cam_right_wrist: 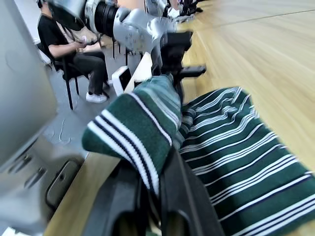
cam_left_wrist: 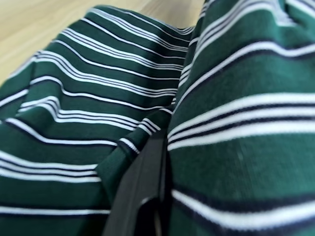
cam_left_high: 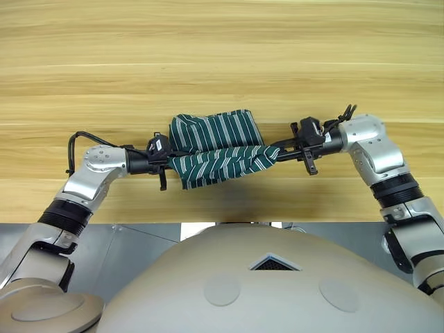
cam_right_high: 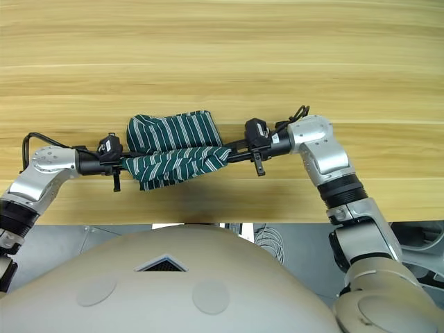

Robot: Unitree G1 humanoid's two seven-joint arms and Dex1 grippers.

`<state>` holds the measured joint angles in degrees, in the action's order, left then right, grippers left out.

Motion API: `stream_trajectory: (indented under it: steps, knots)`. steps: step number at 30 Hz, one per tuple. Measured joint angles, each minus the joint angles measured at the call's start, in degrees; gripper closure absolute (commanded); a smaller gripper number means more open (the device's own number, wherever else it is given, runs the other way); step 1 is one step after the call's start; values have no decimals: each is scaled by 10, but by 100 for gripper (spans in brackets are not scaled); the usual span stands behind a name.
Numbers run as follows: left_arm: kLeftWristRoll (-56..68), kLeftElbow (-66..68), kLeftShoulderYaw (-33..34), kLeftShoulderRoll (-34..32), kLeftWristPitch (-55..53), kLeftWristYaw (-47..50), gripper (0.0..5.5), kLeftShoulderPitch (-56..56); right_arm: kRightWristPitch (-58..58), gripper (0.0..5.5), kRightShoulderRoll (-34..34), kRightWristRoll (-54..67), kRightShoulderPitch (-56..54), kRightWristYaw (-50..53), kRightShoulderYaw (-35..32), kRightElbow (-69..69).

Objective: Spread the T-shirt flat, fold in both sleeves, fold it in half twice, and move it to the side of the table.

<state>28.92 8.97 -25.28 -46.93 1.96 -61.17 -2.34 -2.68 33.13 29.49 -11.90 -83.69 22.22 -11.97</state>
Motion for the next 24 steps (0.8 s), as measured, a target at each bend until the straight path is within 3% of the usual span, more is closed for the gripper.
stream_trajectory:
  steps: [16,22,24]
  knots:
    - [19,-6,129,69,-140,-36,550,-19,-21,535,-116,-108,-79,55,-38,-219]
    - [-13,36,150,104,-127,-20,550,-23,-14,535,-137,-120,-93,65,-63,-268]
    - [-27,59,154,113,-106,-15,519,-22,-13,488,-143,-123,-100,69,-70,-281]
